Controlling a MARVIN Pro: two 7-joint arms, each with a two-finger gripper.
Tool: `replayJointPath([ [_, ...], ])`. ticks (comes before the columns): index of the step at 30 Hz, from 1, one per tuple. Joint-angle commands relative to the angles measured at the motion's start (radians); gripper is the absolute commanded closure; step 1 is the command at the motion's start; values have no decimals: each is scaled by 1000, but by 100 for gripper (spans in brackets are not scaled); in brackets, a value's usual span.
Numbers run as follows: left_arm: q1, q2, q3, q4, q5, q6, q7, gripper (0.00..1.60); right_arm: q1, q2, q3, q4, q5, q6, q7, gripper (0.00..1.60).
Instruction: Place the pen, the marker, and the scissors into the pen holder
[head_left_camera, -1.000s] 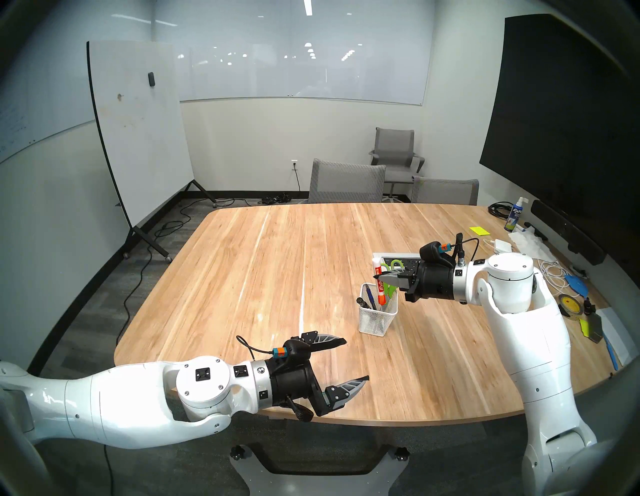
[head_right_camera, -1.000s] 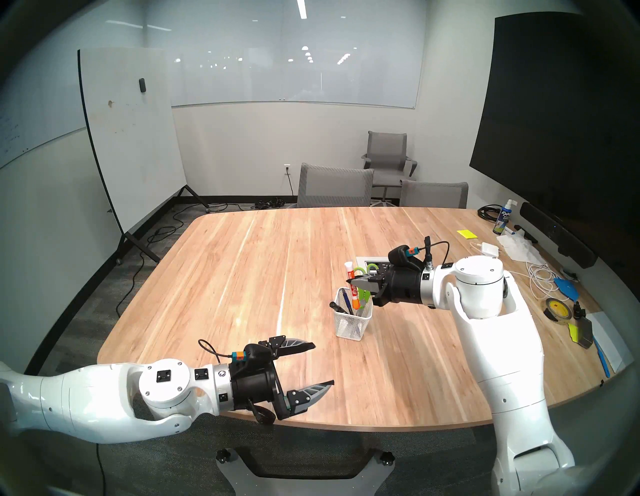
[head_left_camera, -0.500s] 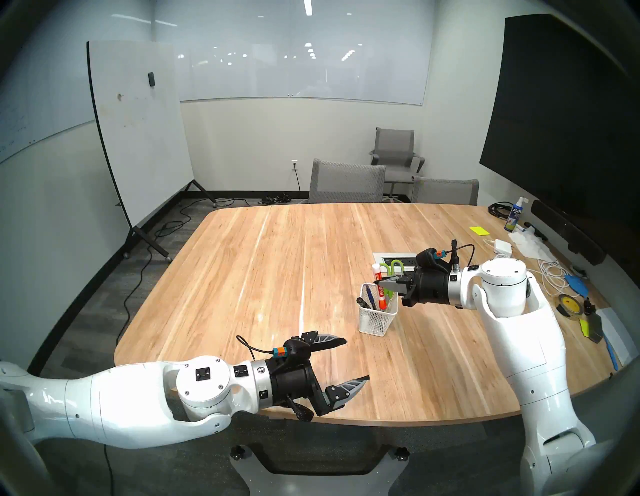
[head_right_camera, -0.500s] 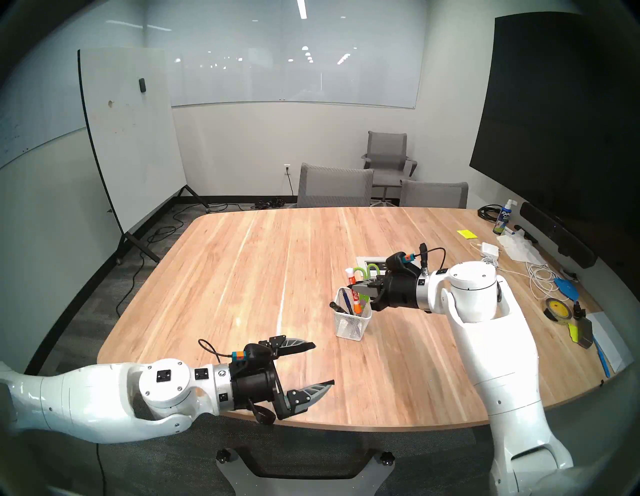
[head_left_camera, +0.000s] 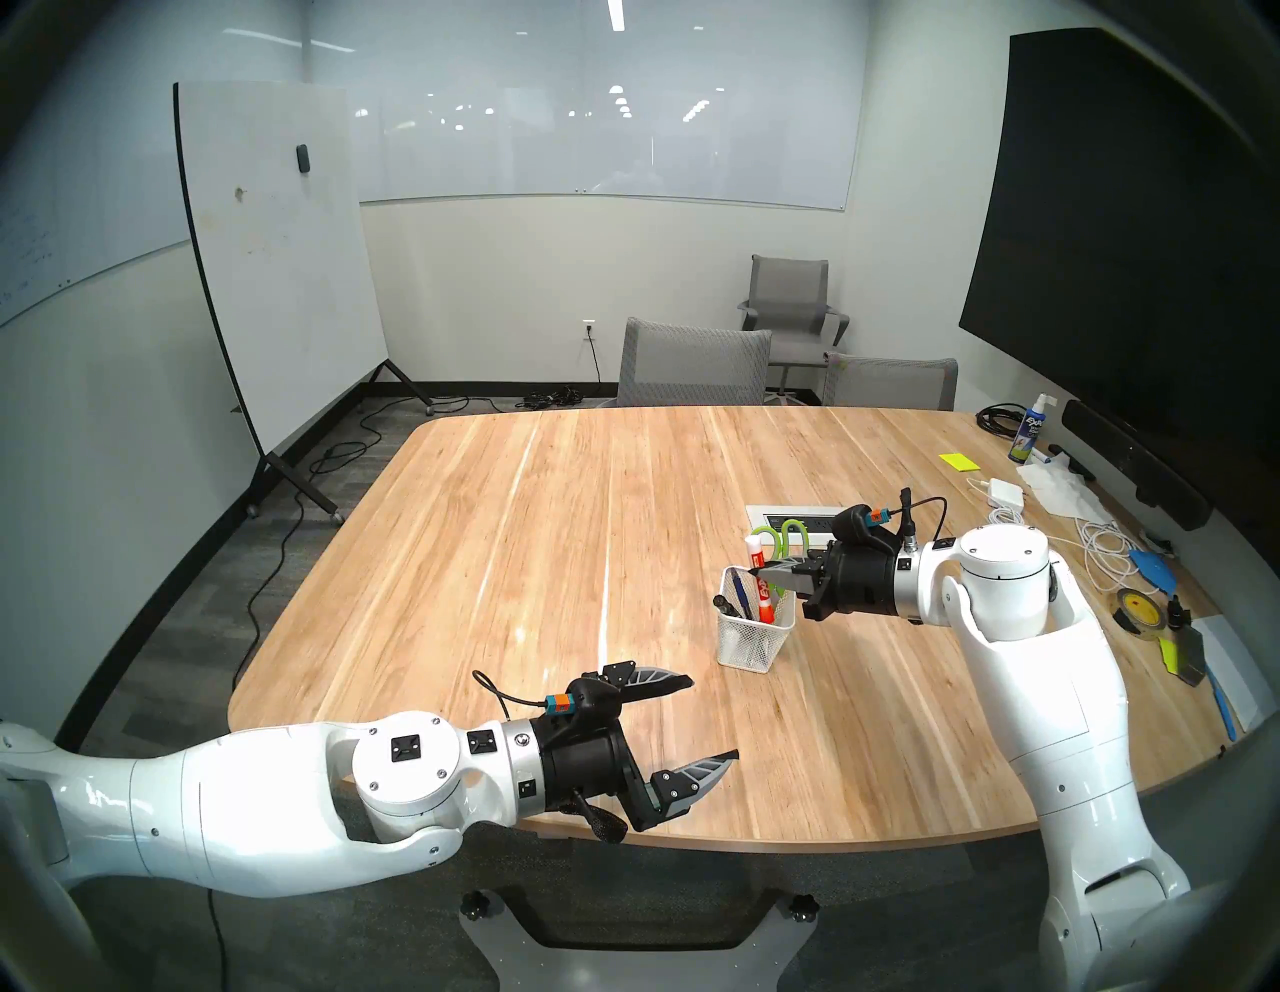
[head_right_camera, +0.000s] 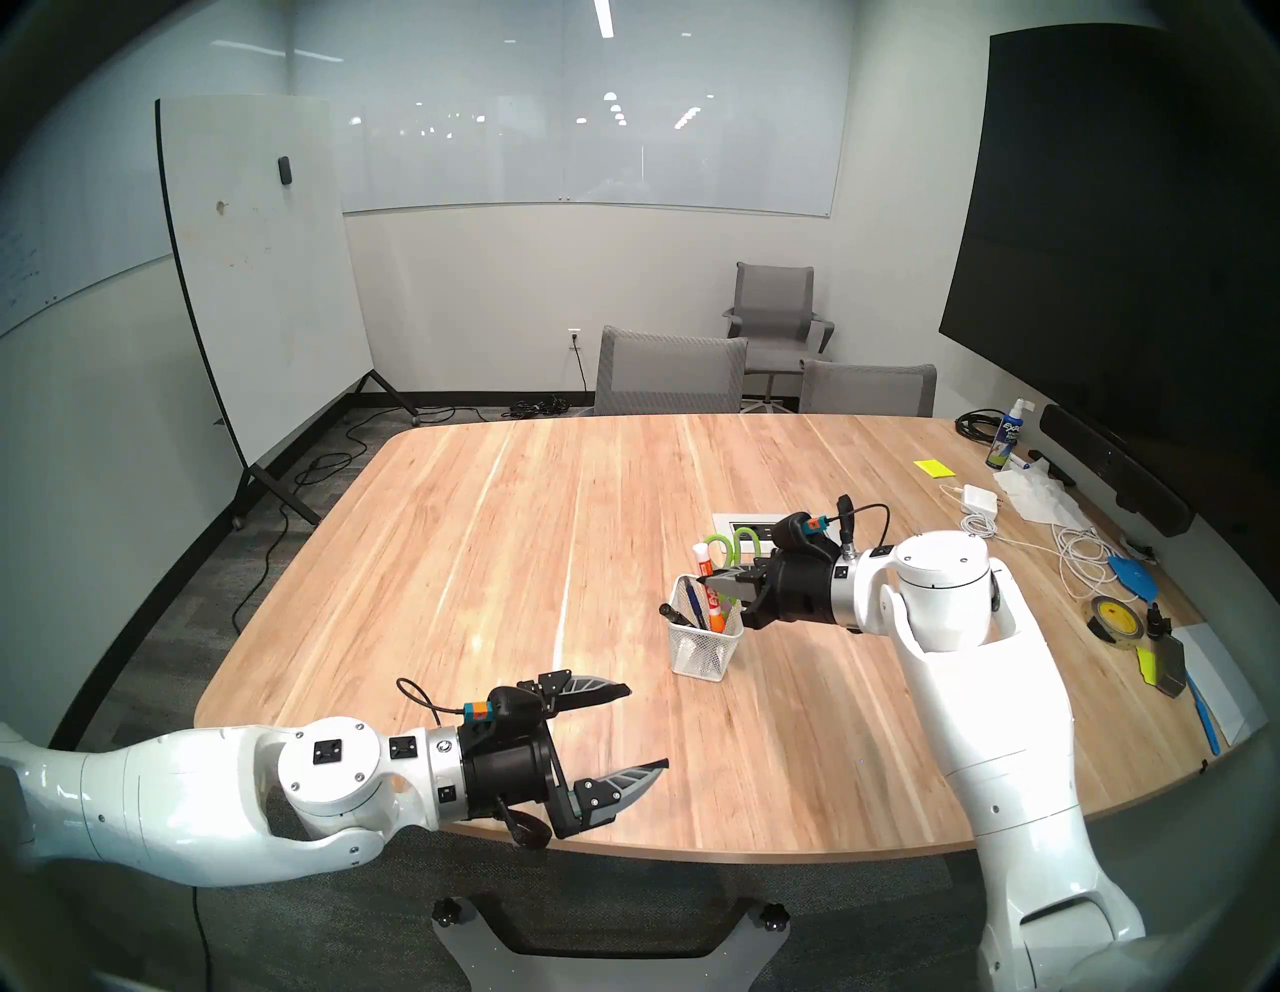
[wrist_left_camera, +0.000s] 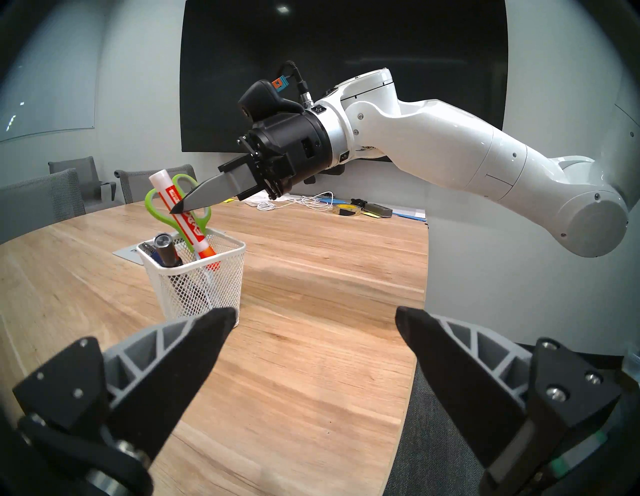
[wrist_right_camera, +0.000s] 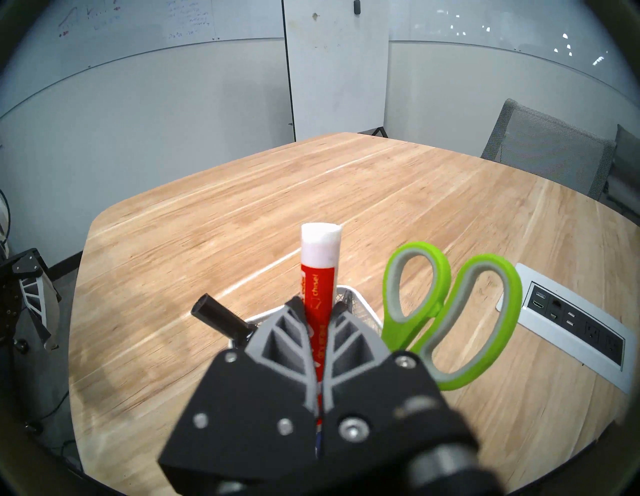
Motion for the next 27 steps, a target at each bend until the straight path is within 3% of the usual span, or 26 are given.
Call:
replayJointPath([
  [1, -5, -4, -8, -12, 3, -12, 2, 0, -4, 4, -5, -9, -4, -14, 4, 160],
  [21, -6, -4, -8, -12, 3, -12, 2, 0, -23, 8, -31, -4, -36, -36, 0, 160],
  [25, -6, -4, -7, -12, 3, -12, 2, 0, -24, 6, -30, -5, -37, -39, 0, 124],
  [27, -6, -4, -7, -12, 3, -12, 2, 0, -24, 6, -29, -7, -36, -37, 2, 120],
])
